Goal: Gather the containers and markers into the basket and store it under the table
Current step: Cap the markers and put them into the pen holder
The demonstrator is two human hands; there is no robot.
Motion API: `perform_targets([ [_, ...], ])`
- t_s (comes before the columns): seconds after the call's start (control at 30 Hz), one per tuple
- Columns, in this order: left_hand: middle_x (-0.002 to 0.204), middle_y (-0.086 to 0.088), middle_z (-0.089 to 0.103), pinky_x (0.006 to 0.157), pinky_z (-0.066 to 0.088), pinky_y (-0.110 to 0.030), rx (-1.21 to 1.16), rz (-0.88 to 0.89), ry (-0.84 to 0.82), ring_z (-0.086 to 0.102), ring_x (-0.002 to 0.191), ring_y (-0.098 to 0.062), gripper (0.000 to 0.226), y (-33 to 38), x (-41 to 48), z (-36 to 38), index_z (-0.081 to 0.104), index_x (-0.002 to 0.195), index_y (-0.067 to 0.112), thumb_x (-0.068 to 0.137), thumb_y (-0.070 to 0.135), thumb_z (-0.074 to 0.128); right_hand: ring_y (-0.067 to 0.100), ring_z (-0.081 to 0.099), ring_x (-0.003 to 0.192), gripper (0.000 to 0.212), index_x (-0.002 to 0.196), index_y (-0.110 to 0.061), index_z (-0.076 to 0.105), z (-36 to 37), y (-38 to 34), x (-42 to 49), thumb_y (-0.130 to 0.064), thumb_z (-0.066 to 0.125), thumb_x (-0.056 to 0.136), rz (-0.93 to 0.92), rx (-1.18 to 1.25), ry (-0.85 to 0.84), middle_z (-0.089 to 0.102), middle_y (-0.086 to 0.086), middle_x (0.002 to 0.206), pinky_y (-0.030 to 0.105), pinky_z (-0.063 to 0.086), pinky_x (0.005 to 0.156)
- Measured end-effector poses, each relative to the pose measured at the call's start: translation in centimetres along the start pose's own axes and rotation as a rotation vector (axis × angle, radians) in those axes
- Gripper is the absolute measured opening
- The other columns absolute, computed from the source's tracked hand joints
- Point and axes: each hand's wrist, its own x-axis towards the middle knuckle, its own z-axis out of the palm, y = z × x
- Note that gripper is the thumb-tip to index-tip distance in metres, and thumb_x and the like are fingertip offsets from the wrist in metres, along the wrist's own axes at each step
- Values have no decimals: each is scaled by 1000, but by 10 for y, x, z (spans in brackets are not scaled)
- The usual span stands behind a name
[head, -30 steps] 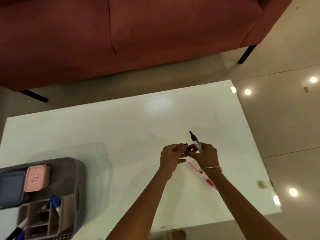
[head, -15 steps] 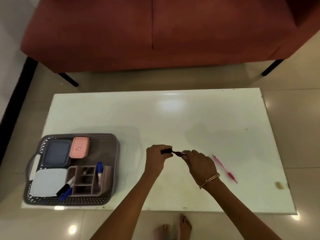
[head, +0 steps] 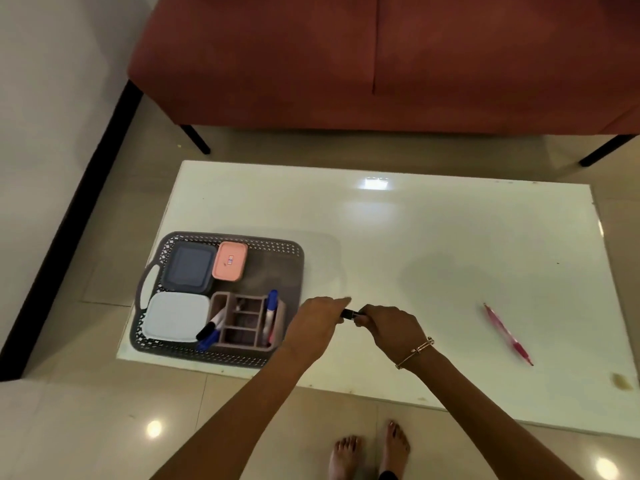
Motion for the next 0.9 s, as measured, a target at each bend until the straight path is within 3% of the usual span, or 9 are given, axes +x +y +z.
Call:
perform_targets([
  [0.07, 112, -8, 66, 85, 51, -32, 0, -24, 49, 62, 97, -21, 56, -10, -10, -9, 29, 143, 21, 92, 6, 49, 27, 53, 81, 29, 103, -7, 58, 3, -19, 5, -28, 38, 98, -43, 236, -29, 59, 14, 92, 35, 40, 71],
  [0.13, 120, -11, 59, 87, 51, -32, -63, -67, 135, 60, 101, -23, 65, -18, -17, -24, 25, 144, 23, 89, -6, 44, 30, 52, 86, 23, 104, 1, 60, 7, -43, 12, -16, 50, 93, -65, 452, 73, 52, 21, 96, 27, 35, 71],
  [0.23, 138, -16, 47, 98, 43, -32, -224, -229, 297, 50, 121, -29, 67, -39, -25, -54, 36, 139, 16, 82, -17, 40, 28, 57, 86, 20, 96, -2, 67, 6, -78, 22, -11, 70, 78, 54, 706, 333, 60, 20, 92, 30, 41, 74],
  [0.33, 135, -15, 53, 103, 40, -35, -254, -404, 451, 50, 123, -30, 54, -76, -44, -78, 51, 129, 9, 82, -16, 45, 25, 62, 80, 24, 87, -3, 71, 12, -108, 31, -13, 80, 68, 49, 797, 396, 71, 18, 86, 38, 50, 75],
  [0.4, 125, -16, 60, 98, 43, -34, -281, -492, 491, 56, 113, -30, 41, -98, -60, -85, 57, 121, 7, 84, -10, 49, 27, 66, 81, 24, 87, -7, 73, 21, -125, 38, -17, 80, 67, 27, 721, 381, 73, 17, 88, 38, 53, 77],
  [0.53, 117, -16, 65, 95, 41, -33, -313, -583, 555, 59, 109, -30, 32, -120, -84, -86, 62, 113, 6, 85, -6, 52, 26, 63, 90, 18, 90, -16, 72, 44, -149, 55, -20, 74, 72, -84, 535, 427, 73, 9, 92, 19, 42, 78],
  [0.73, 114, -15, 66, 93, 41, -33, -332, -562, 564, 59, 107, -30, 28, -116, -88, -77, 63, 110, 6, 86, -3, 51, 28, 43, 119, 28, 114, -19, 59, 68, -159, 82, -24, 55, 87, -114, 47, 170, 64, 6, 119, 43, 32, 98],
  [0.9, 110, -16, 67, 85, 38, -25, -307, -520, 531, 61, 100, -29, 28, -90, -68, -70, 64, 108, 7, 86, -4, 51, 29, 49, 115, 33, 119, -17, 57, 54, -137, 71, -20, 55, 86, -150, 118, 275, 64, 9, 118, 40, 35, 92],
])
